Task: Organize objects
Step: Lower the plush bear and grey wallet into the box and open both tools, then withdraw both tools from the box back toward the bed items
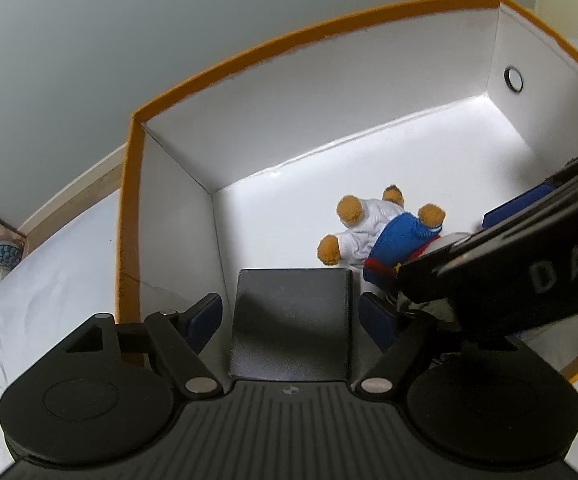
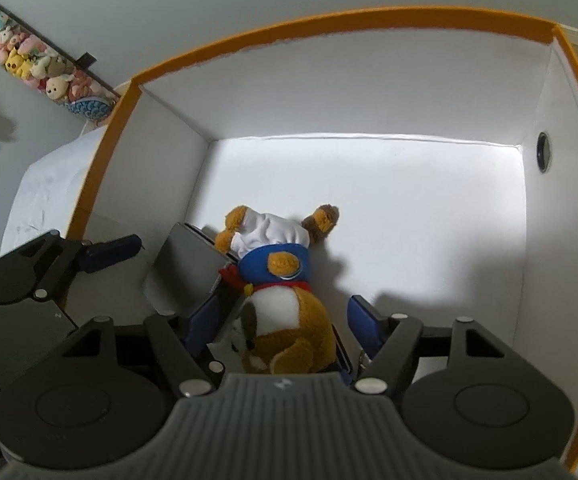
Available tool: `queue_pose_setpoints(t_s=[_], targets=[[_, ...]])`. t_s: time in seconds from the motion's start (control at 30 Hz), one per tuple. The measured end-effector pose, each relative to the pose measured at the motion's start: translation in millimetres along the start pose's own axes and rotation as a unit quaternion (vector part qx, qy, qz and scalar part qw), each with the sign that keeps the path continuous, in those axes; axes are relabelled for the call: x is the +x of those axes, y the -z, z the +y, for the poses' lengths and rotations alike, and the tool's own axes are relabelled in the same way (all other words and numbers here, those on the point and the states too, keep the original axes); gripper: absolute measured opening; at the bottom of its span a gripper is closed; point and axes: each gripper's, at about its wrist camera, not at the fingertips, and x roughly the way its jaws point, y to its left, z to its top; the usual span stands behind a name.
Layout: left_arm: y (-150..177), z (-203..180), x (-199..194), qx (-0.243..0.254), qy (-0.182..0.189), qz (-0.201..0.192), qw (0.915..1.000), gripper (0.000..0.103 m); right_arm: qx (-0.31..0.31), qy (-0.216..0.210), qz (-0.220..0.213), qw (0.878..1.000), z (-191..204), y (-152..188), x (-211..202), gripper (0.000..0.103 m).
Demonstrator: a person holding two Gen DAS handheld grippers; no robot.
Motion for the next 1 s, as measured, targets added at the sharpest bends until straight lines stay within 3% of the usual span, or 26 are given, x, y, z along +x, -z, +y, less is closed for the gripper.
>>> queue_pose_setpoints(t_s=[0.2,0.6,0.83,1.0], targets=[[0.9,8.4,-25.7,-0.017,-0.009,-0.029,0.9994,0.091,0.0,-0.011,-0.019,1.0,2.0,-5.0,-18.3,0.073],[21.6,15.4,-73.6,-0.057,-0.007,-0.08,0.9952,0.09,-0.053,-0.016,-0.079,0.995,21.3,19.8,-77.6,0.074],[67.3,20.3,-119.9,-0.098,0.039,-0.149,0.9832,0.09,-0.106,-0.029,-0.144,0.983,28.9,59.9,-120.6,0.076],[117.8,4.6,-148.4,-0.108,0.046,-0.196,0.9735,0.09,-0.15,-0.031,-0.197,0.968,25.6,106.4,-142.7,0.08]])
